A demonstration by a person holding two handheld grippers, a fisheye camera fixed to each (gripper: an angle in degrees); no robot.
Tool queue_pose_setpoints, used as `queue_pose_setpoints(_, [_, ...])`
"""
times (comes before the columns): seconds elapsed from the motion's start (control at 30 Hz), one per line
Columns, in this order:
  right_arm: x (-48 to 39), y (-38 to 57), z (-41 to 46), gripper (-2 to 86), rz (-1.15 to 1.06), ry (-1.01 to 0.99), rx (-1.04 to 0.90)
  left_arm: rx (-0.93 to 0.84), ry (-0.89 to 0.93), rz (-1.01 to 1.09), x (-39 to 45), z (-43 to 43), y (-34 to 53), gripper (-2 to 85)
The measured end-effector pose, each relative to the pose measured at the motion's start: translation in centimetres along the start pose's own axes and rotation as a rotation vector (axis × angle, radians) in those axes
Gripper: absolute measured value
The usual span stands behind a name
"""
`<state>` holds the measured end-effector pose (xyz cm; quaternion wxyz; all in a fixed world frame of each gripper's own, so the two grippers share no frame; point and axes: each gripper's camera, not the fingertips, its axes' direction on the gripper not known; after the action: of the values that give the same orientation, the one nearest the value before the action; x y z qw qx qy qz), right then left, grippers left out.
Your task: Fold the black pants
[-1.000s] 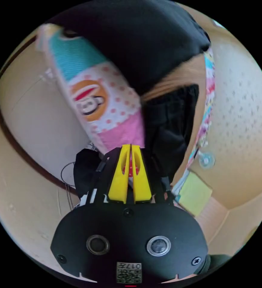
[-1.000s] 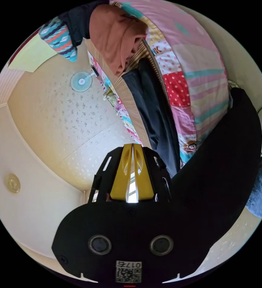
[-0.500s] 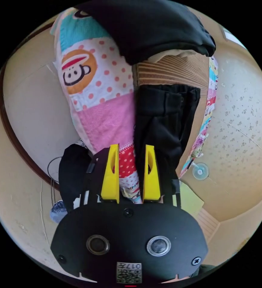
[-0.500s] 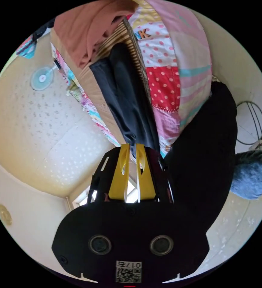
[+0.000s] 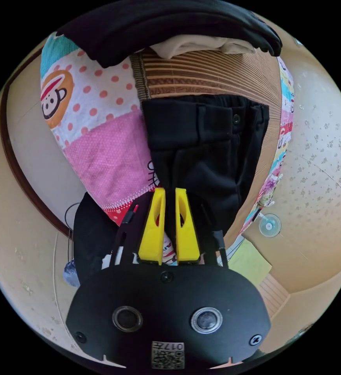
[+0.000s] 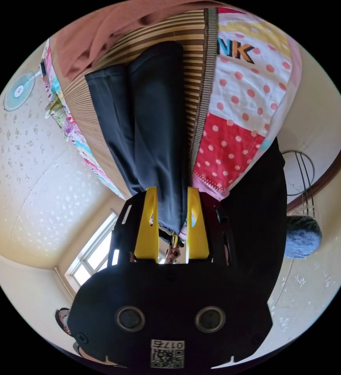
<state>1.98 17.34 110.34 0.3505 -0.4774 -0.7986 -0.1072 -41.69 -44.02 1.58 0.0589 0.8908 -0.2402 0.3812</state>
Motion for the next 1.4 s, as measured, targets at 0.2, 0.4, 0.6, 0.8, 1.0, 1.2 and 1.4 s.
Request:
queue_pose_setpoints(0.2, [1.1,-0.1,1.5,9.8,0.012,0.08,0.014,-0.015,0.063,0.157,-0.2,-2.2,3.0,4.4])
queue_pose_setpoints(0.4, [-0.5,1.5,2.5,4.5,-0.12,0.323,-0.068,-0.048,0.082,0.315,0.9,-4.7,6.8,4.2])
queue_pose_setpoints(0.6, [-5.8,8.5,-0.3,2.4,-0.524,0.388,-0.114,-0.033,-0.022,0.483,3.8,-7.6,11.2,4.1])
queue_pose_setpoints(0.8, [-14.9,12.7,-2.5,2.0,-0.742,0.36,-0.005,0.058,0.057,0.569,10.7,-7.9,11.5,4.3])
queue_pose_setpoints(1.0, [-24.5,8.4,1.3,1.1,-0.899,0.238,0.14,0.218,-0.039,0.498,18.0,-0.6,3.9,5.8])
queue_pose_setpoints(1.2, [-24.1,5.8,4.1,0.7,-0.809,0.282,0.104,0.196,-0.126,0.452,18.0,5.4,3.1,6.1])
queue_pose_setpoints(1.4, [-14.1,3.5,6.2,2.9,-0.556,0.483,0.014,-0.015,-0.245,0.499,14.3,12.9,6.4,6.0])
